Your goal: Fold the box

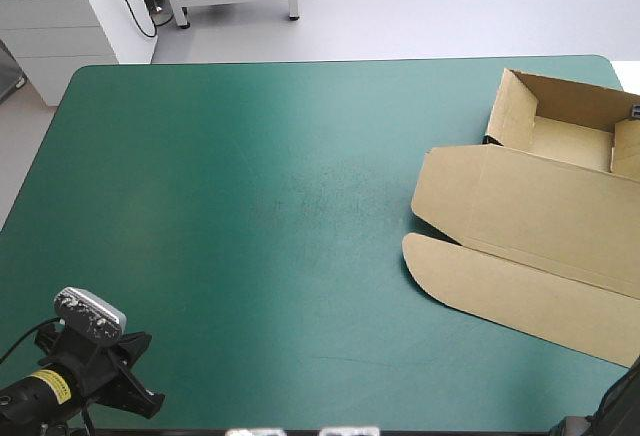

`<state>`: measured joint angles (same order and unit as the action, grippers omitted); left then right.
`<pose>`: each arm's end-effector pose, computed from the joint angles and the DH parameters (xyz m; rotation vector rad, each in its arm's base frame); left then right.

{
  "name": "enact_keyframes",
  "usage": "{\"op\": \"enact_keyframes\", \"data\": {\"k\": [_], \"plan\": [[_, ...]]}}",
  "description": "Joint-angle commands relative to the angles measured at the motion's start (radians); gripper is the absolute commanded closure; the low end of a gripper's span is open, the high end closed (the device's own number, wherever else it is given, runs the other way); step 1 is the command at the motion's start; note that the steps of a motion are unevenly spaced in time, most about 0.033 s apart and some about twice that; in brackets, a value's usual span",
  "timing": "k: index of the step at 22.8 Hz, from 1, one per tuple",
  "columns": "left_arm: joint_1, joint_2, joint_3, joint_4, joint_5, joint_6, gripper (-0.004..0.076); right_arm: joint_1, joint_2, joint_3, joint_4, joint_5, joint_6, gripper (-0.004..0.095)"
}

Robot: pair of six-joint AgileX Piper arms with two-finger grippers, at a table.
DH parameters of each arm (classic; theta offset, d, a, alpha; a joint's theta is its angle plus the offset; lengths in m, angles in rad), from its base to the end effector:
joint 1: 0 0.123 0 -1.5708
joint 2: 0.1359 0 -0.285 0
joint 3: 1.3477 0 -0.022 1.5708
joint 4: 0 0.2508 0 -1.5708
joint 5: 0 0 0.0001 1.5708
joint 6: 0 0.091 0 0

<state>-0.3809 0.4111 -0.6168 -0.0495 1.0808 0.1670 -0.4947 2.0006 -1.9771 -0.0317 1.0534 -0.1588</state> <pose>0.0491 -0.0239 0.3002 0.6334 2.2770 -0.1668 0.3962 -0.2166 0.3254 0.4229 2.5517 -0.2877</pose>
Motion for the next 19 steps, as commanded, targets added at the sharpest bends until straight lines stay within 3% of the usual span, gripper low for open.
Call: {"op": "enact_keyframes", "data": {"k": [1,4,8,10,13,16,19], "plan": [[-0.004,0.007,-0.025,-0.009,-0.063,-0.010,0.0731,-0.009,-0.063,-0.034,0.002,-0.004,-0.003,0.0084],[-0.004,0.007,-0.025,-0.009,-0.063,-0.010,0.0731,-0.007,-0.077,-0.035,0.006,0.022,-0.003,0.0102],[-0.004,0.007,-0.025,-0.009,-0.064,-0.010,0.0731,-0.007,-0.152,-0.035,0.096,0.034,-0.006,0.0210],[-0.004,0.007,-0.025,-0.009,-0.064,-0.010,0.0731,-0.007,-0.208,-0.035,0.161,0.066,-0.011,0.0357],[-0.004,0.007,-0.025,-0.009,-0.062,-0.010,0.0731,-0.007,-0.284,-0.035,0.311,0.151,-0.068,0.0679],[-0.004,0.007,-0.023,-0.014,-0.062,-0.010,0.0731,-0.005,-0.322,-0.014,0.410,0.192,-0.103,0.0895],[-0.004,0.007,-0.023,-0.014,-0.062,-0.010,0.0731,0.020,-0.375,0.029,0.447,0.192,-0.140,0.0919]]}}
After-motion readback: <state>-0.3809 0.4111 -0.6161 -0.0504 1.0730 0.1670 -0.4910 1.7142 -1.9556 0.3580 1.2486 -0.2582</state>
